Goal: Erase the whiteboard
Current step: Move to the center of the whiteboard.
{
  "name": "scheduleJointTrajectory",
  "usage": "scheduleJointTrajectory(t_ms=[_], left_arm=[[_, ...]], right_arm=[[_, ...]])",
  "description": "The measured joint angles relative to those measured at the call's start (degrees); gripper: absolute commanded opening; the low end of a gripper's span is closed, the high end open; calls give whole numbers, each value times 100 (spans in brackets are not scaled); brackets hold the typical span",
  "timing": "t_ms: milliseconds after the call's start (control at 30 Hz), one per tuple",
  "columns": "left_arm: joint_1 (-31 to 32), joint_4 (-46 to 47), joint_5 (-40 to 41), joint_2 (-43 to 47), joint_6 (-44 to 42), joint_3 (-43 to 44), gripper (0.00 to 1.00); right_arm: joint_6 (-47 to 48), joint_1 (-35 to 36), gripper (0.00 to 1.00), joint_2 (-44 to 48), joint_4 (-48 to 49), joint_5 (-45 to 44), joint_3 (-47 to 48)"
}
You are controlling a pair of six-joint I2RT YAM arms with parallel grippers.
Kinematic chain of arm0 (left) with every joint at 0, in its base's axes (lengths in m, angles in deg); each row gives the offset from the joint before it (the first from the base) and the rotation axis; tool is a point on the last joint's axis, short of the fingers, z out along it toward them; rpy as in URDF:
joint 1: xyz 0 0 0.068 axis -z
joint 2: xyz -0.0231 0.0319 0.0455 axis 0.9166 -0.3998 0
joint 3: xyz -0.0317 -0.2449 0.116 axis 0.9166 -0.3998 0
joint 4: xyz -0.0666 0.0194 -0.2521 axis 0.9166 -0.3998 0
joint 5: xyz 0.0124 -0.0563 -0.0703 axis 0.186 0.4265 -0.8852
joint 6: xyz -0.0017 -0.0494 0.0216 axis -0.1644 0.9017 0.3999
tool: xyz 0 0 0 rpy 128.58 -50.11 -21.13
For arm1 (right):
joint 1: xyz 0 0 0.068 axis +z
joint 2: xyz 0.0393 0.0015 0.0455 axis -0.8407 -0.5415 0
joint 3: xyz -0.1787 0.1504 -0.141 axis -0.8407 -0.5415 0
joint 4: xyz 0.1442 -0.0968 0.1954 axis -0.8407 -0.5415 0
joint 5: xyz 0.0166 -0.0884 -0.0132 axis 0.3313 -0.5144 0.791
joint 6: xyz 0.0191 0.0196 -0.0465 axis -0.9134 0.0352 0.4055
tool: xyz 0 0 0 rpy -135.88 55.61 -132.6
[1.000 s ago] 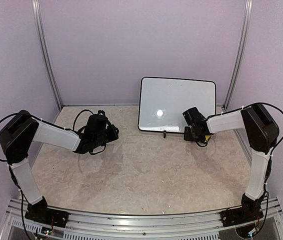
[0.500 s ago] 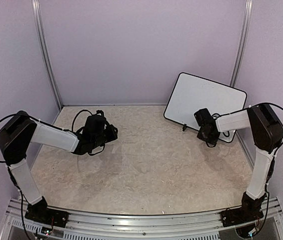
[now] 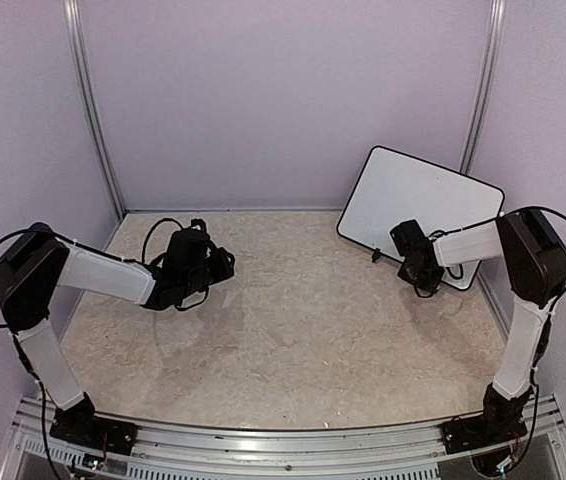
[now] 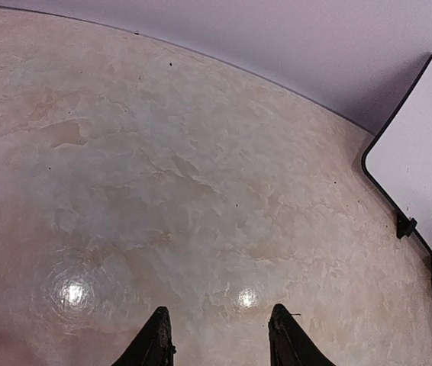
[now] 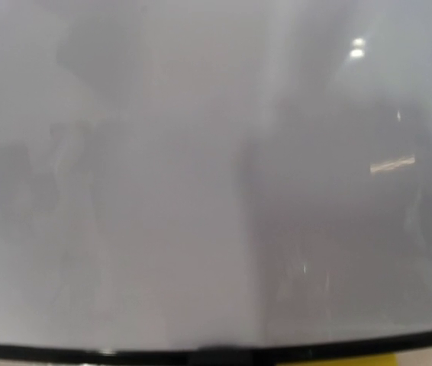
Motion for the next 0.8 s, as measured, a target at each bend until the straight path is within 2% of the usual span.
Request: scheduleJointTrajectory(t_ms=[200,733,800], left_arm=[[0,2,0,2,-2,0,41],[0,94,-2,4,-2,-85,41],[0,94,-4,4,-2,-96,41]], right_arm=[[-142,0,24,15,151,-4,-151],[-354,133,30,17,55,-4,-236],[-396,210,35,17,-48,0,-251]])
